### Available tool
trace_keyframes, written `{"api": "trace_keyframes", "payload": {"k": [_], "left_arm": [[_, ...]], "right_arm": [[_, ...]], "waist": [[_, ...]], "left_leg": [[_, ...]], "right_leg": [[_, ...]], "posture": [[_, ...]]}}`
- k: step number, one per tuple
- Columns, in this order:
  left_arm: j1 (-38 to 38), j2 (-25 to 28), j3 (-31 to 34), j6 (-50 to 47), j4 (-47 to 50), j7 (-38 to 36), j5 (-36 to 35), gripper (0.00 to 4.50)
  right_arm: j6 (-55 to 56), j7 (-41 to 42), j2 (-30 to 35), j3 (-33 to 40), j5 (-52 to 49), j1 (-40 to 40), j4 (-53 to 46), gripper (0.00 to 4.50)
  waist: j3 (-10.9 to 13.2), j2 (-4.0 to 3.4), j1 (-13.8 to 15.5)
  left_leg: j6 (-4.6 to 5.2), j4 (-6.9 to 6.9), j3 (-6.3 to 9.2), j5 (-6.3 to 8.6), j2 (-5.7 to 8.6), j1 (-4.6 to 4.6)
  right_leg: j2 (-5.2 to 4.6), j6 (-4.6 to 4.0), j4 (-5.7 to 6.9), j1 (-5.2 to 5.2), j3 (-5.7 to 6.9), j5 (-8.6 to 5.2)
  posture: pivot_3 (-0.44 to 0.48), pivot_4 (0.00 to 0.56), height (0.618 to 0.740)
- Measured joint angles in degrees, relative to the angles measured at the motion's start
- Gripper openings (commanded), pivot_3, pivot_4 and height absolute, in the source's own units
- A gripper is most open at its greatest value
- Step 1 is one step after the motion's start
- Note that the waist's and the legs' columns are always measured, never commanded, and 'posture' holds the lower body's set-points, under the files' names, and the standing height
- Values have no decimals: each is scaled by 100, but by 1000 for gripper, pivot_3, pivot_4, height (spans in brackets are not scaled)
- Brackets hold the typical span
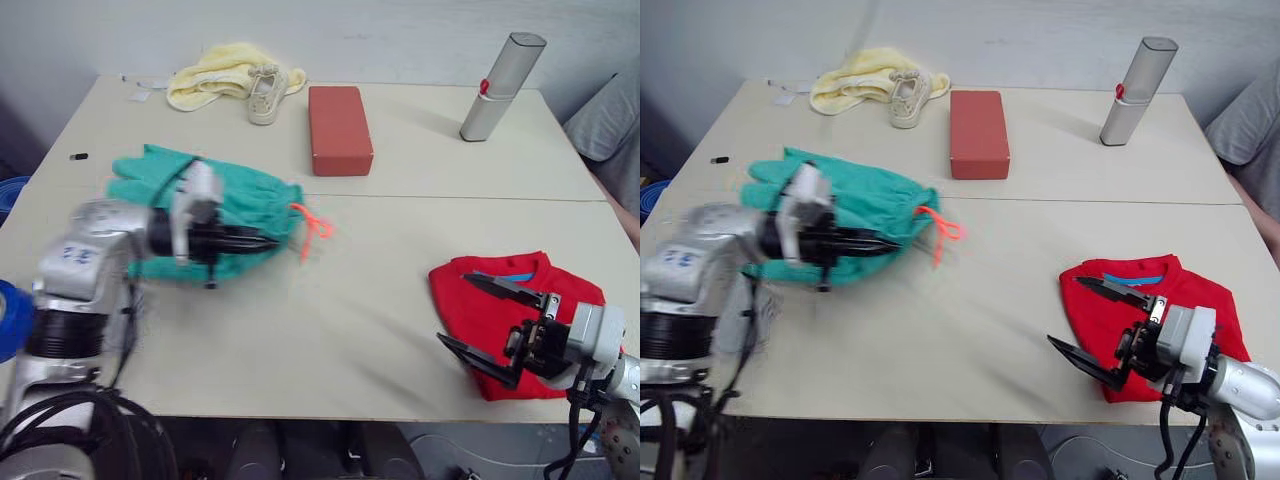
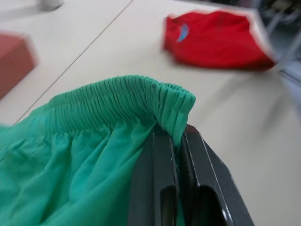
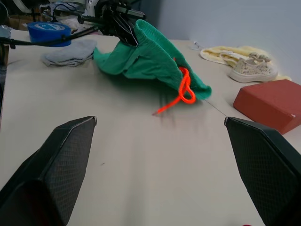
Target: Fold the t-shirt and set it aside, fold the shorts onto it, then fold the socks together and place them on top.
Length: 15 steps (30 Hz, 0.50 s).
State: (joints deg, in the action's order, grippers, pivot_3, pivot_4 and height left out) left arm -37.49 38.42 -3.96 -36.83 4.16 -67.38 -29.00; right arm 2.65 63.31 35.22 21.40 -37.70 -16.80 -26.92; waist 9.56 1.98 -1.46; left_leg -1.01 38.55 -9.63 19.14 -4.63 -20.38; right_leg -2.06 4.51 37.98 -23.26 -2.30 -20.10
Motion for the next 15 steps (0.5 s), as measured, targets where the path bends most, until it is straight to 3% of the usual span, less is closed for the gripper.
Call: {"api": "trace_keyframes", "payload": {"k": [6, 11, 15], "left_arm": [[-40, -1207, -1025, 69, 142, 426, 266, 30], [65, -1402, -1212, 140, -8, 734, 512, 1383], [433, -1426, -953, 587, -37, 574, 382, 2622]], "right_arm": [[-11, -38, 22, 138, 8, -178, -5, 4500], [-115, -89, 125, 145, 45, -383, -92, 4500], [-424, -230, 417, 164, 155, -511, -201, 4500]], "waist": [[2, -6, -36], [-2, -27, -25], [0, -27, -31]], "left_leg": [[-11, 35, -8, 4, -9, 6], [-11, 35, -7, 4, -10, 10], [-10, 36, -7, 5, -24, 8]], "right_leg": [[53, -1, 8, 5, -41, 11], [53, -4, 8, 8, -48, 13], [49, -3, 7, 7, -49, 13]], "posture": [[0, 150, 740], [0, 150, 740], [0, 150, 740]]}}
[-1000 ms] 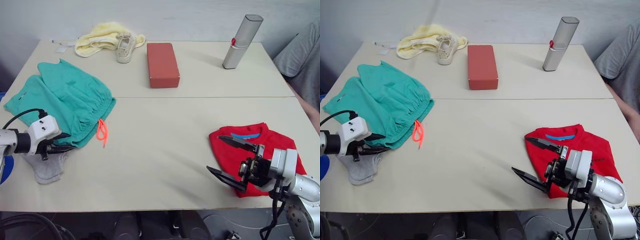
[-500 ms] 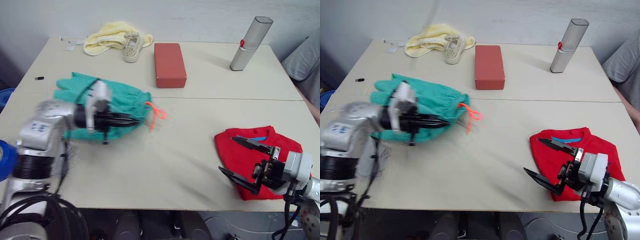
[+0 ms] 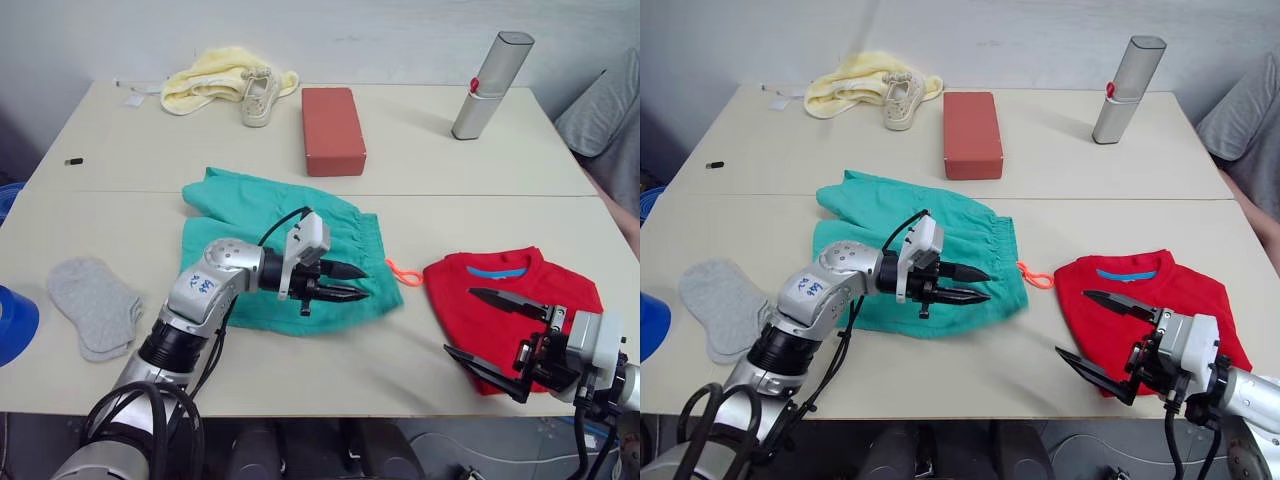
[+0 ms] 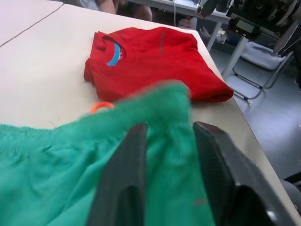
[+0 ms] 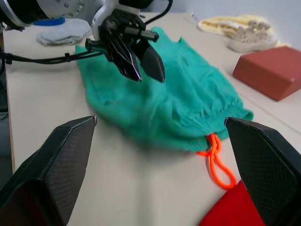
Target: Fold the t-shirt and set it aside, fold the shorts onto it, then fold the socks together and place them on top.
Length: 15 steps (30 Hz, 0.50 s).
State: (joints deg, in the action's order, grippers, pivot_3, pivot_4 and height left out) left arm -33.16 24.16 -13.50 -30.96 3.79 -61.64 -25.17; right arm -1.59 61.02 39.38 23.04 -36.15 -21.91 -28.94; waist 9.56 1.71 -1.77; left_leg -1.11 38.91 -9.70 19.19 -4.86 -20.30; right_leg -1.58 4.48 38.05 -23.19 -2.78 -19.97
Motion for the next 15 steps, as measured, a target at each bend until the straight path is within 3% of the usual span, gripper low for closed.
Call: {"api": "trace_keyframes", "payload": {"k": [1, 4, 7, 10, 15], "left_arm": [[24, 94, 152, 113, 3, -119, -81, 2895], [65, 525, 635, 467, 12, -610, -289, 2895], [113, 1005, 1099, 1074, -211, -896, -278, 3455], [456, 2021, 1256, 2483, -941, -1433, 426, 4361], [1149, 2435, 1472, 4476, -1925, -1878, 930, 4467]], "right_arm": [[-104, -83, 99, 6, 77, -2, -2, 4500], [-326, -291, 204, 16, 157, 143, -1, 4500], [-480, -383, 526, -198, 466, 552, -81, 4500], [-479, -339, 641, -852, 844, 855, -404, 4500], [-368, -468, 532, -2262, 1936, 1815, -122, 4500]], "waist": [[0, 0, 0], [-1, -5, 1], [2, -9, -5], [0, -12, -62], [6, -2, -15]], "left_leg": [[0, 0, 1, 0, -3, 0], [-2, -1, 1, 0, 1, 2], [-1, 0, -1, 0, 5, 2], [-11, -24, -2, 3, 5, 13], [2, -13, -19, 10, -11, -12]], "right_leg": [[1, 0, 0, 0, 1, 0], [4, -2, 0, 0, 3, 0], [3, -1, -2, 1, 3, 0], [9, -17, -7, -2, 7, -5], [-10, -17, -11, -30, 14, -5]], "posture": [[0, 150, 740], [0, 150, 740], [0, 150, 740], [0, 150, 740], [0, 150, 740]]}}
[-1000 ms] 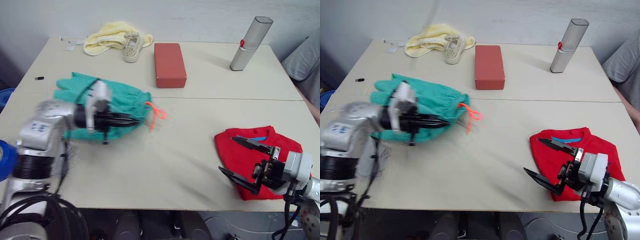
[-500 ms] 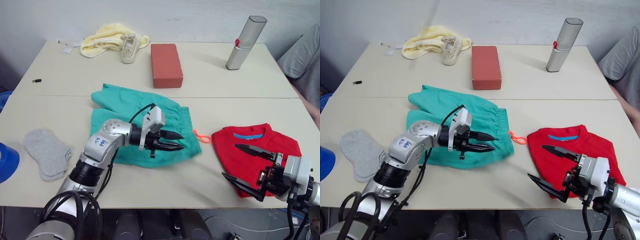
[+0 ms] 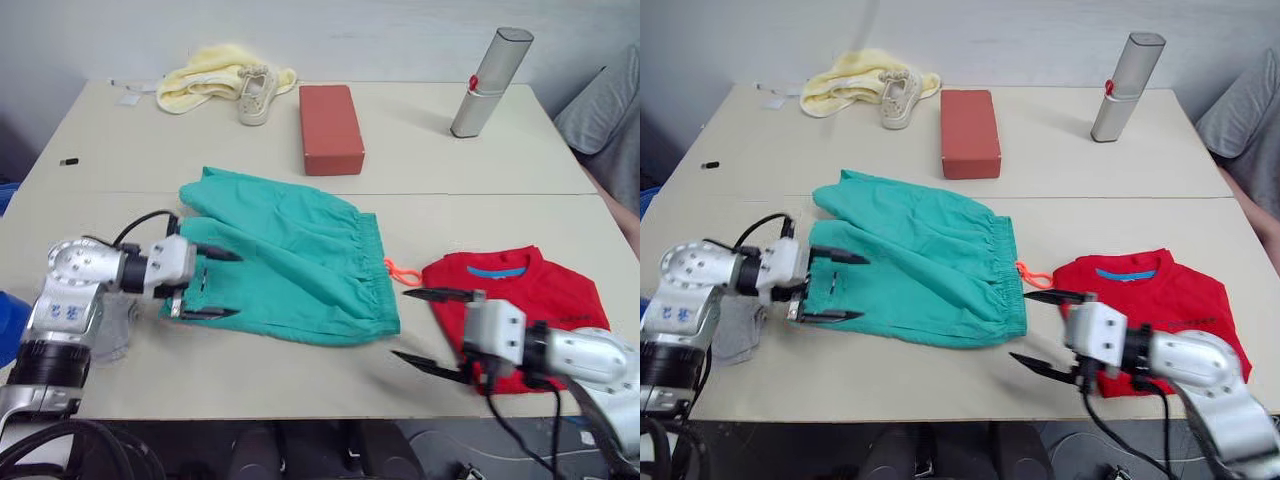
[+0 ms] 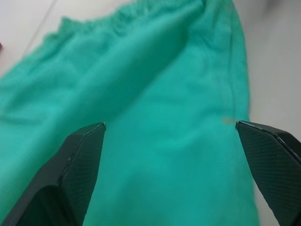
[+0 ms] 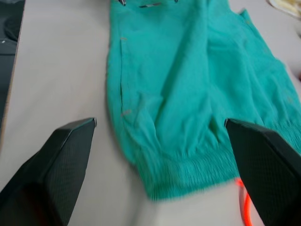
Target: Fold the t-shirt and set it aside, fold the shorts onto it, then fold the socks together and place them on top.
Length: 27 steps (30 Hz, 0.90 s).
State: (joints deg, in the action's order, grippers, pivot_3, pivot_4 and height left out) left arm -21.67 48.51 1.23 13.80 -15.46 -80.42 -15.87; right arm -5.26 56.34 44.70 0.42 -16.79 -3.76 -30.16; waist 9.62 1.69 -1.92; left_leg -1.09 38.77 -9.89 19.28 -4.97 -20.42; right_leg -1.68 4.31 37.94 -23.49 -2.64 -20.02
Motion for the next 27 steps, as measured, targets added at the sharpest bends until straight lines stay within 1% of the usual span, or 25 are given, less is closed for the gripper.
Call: {"api": "trace_keyframes", "payload": {"k": [2, 4, 7, 10, 12, 13, 14, 18, 20, 24, 26, 27], "left_arm": [[210, 167, 72, 351, -158, -51, 57, 4467], [371, 269, 142, 472, -204, -52, 57, 4467], [661, 381, 165, 489, -157, -43, 79, 4500], [876, 438, 115, 465, -81, -3, 210, 4500], [906, 412, 71, 451, -75, 142, 305, 4500], [906, 385, 71, 454, -67, 222, 316, 4114], [907, 353, 71, 467, -55, 324, 344, 3916], [1052, 342, 31, 476, 90, 550, 443, 2681], [1132, 379, -9, 366, 171, 623, 486, 2073], [1462, 580, -16, -205, 602, 560, 406, 830], [1922, 898, 28, -776, 1082, 244, 15, 154], [2157, 1007, 40, -1039, 1339, 97, -174, 17]], "right_arm": [[203, -28, -21, -313, 419, 216, 395, 4500], [316, 6, -21, -549, 687, 347, 784, 4500], [495, 192, 11, -889, 967, 476, 1205, 3872], [754, 242, -22, -998, 1104, 601, 1490, 2909], [854, 197, -94, -1027, 1177, 746, 1616, 2177], [911, 176, -130, -1033, 1212, 780, 1652, 1820], [953, 153, -168, -1049, 1235, 800, 1694, 1455], [1045, 136, -249, -1131, 1284, 838, 1719, 32], [1045, 144, -250, -1131, 1282, 879, 1735, 0], [1031, 220, -244, -1129, 1207, 893, 1734, 0], [1018, 331, -136, -1066, 1020, 704, 1637, 0], [997, 404, -36, -1005, 912, 529, 1557, 0]], "waist": [[0, 6, 32], [0, 5, 38], [0, 5, 15], [1, 4, 1], [1, 4, -4], [1, 4, -4], [1, 4, -3], [-5, -12, 11], [-11, -24, 15], [-19, -37, -1], [-19, -37, -46], [-19, -38, -61]], "left_leg": [[13, 9, -4, 8, 4, -3], [24, 12, -11, 13, 12, -3], [30, 18, -24, 17, 12, -2], [29, 21, -28, 16, 8, 3], [25, 21, -27, 14, 4, 4], [23, 21, -26, 14, 2, 5], [21, 19, -26, 15, -1, 5], [18, 19, -26, 16, -3, 11], [18, 20, -27, 16, -1, 21], [17, 18, -27, 14, -4, 27], [5, 7, -27, 20, -13, 25], [4, -1, -27, 22, -13, 24]], "right_leg": [[0, -1, -3, 1, 4, 0], [-3, -1, -2, 1, 6, -1], [-11, 3, -2, 0, 18, 2], [-9, 6, 4, 0, 24, 3], [-5, 8, 7, -1, 23, 5], [-3, 8, 8, 0, 22, 4], [-2, 8, 8, 0, 21, 4], [-3, 6, 10, 4, 19, 3], [-6, 6, 12, 13, 12, 3], [-2, 0, 22, 14, -1, 2], [2, -9, 20, 9, -15, -4], [2, -10, 16, 7, -15, -7]], "posture": [[0, 150, 740], [0, 150, 740], [0, 150, 740], [0, 150, 740], [0, 150, 740], [0, 150, 740], [0, 150, 740], [0, 150, 740], [0, 150, 740], [0, 150, 740], [0, 150, 740], [0, 150, 740]]}}
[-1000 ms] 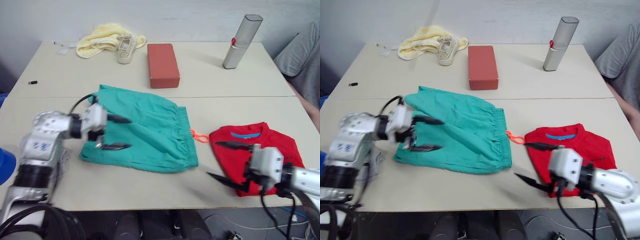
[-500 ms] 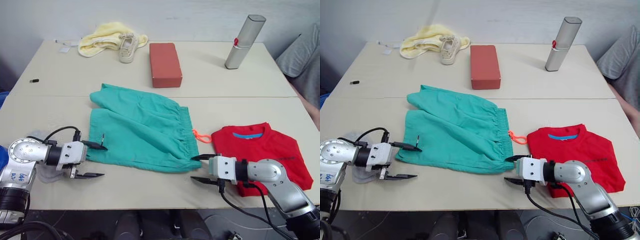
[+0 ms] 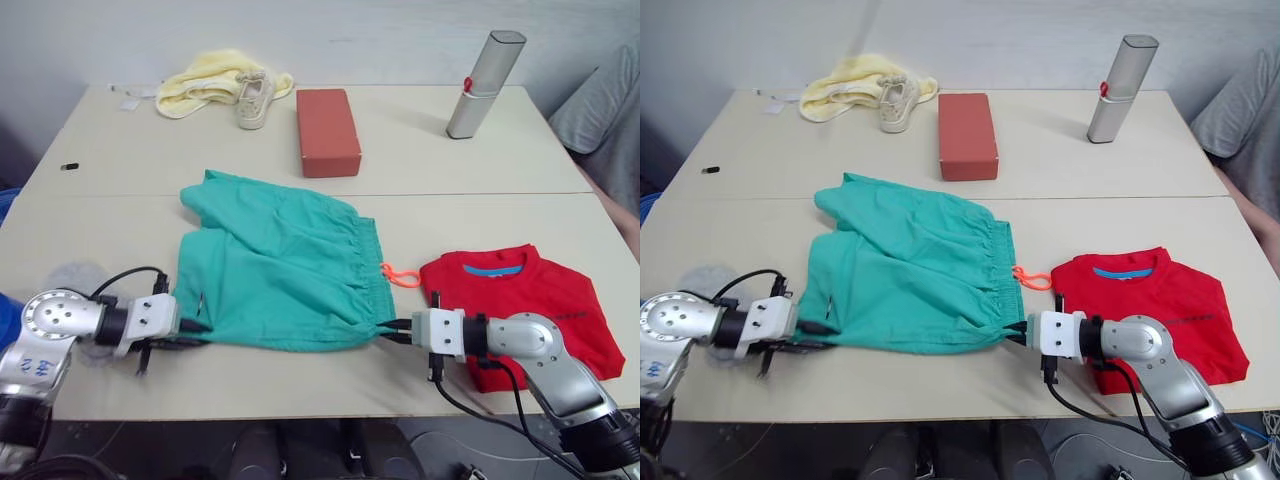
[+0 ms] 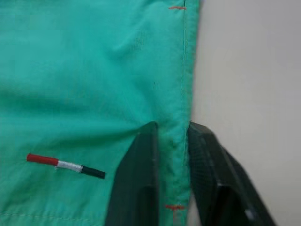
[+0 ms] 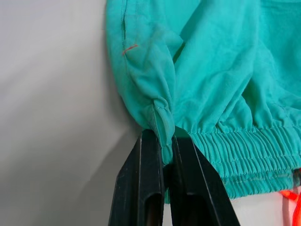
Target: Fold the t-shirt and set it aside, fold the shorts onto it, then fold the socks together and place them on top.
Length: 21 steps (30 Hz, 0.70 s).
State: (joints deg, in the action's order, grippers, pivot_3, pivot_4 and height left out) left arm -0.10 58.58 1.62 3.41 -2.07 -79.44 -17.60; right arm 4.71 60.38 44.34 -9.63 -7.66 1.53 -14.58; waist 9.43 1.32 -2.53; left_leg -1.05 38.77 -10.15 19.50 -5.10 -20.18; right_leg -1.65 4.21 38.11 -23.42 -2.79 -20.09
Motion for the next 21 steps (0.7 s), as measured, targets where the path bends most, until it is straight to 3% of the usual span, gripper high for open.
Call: {"api": "trace_keyframes", "payload": {"k": [4, 15, 19, 21], "left_arm": [[864, 269, 88, -976, 864, -280, -624, 17], [2544, 943, 1349, -2414, 2087, -649, -1368, 17], [2393, 1461, 1994, -3943, 2421, -650, -2274, 17], [2175, 1672, 2091, -4118, 2375, -651, -2289, 17]], "right_arm": [[-139, 262, 375, 284, -438, -736, -530, 0], [-201, 536, 649, 833, -1057, -1952, -1221, 0], [-364, 691, 689, 1269, -1643, -1874, -1257, 0], [-360, 732, 693, 1351, -1708, -1773, -1252, 0]], "waist": [[9, 15, -26], [17, 55, -68], [19, 67, -47], [20, 63, -50]], "left_leg": [[-5, -19, 4, 2, -9, -11], [-7, -12, 10, 0, -4, -2], [-5, -7, 18, -1, 0, 1], [-5, -10, 17, -1, 7, 1]], "right_leg": [[10, 1, -20, -10, 4, -3], [7, -3, -23, 5, 6, -1], [3, -6, -21, 10, 13, 1], [2, -7, -22, 9, 13, 0]], "posture": [[0, 150, 740], [0, 150, 740], [0, 150, 740], [0, 150, 740]]}}
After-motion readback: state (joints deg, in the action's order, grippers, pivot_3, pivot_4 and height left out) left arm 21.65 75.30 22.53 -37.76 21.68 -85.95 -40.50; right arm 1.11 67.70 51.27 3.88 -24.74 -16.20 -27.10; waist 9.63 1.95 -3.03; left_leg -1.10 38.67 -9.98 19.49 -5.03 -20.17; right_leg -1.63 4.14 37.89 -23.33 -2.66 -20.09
